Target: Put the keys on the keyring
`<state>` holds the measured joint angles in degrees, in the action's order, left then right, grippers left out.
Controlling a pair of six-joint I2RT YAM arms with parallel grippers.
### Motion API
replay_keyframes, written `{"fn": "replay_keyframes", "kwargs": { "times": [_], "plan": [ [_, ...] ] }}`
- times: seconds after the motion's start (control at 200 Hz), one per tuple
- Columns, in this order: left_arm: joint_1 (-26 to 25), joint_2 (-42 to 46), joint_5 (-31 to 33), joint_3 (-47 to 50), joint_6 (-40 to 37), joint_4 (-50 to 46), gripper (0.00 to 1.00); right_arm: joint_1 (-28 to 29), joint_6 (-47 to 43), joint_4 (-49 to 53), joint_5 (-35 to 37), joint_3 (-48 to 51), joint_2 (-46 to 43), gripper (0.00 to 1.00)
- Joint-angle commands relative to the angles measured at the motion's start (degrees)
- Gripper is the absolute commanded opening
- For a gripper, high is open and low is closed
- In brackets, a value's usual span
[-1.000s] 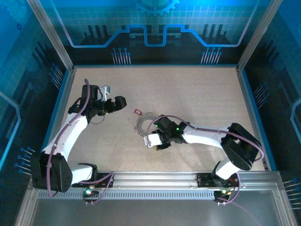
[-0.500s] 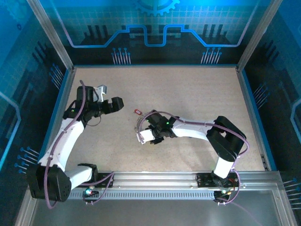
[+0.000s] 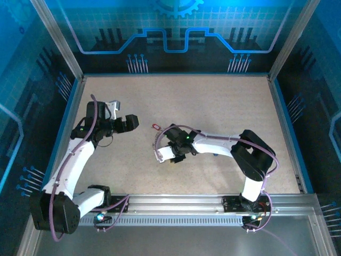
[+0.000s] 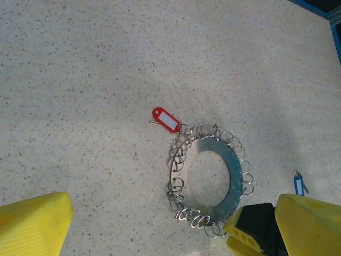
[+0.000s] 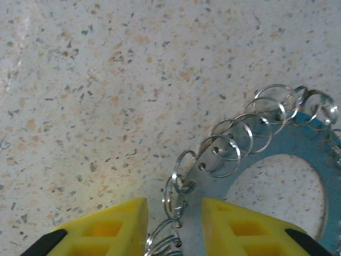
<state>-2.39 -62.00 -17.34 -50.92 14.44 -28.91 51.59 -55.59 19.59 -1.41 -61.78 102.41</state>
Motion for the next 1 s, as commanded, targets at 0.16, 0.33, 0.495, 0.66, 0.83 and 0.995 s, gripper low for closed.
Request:
{"fn": "replay_keyframes", "kwargs": {
  "times": [0.16,0.33,0.495,0.66,0.83,0.995],
  "plan": [
    [0.5,3.2,2.1,1.2,-2.0,-0.7,0.99,-0.4,0.0,1.7,1.1,-1.4,1.2,0.24],
    [0.5,3.1,1.3,1.7,-1.3,0.0,0.99,0.3,0.1,2.9,0.1,-1.3,1.8,0.32],
    [0.5,3.0,0.7,2.1,-0.5,0.6,0.99,0.4,0.3,3.0,0.7,-1.8,2.3,0.32],
    [0.5,3.0,0.3,2.3,-0.3,0.9,0.99,0.7,0.5,0.4,4.5,-1.4,3.0,0.27],
    [0.5,3.0,0.3,2.3,0.0,1.0,0.99,0.5,-0.1,-3.5,5.0,1.0,1.4,0.19],
    [0.5,3.4,-0.2,2.8,0.3,2.1,0.99,0.0,-0.4,-4.9,2.7,2.6,-0.7,0.12]
  ]
}}
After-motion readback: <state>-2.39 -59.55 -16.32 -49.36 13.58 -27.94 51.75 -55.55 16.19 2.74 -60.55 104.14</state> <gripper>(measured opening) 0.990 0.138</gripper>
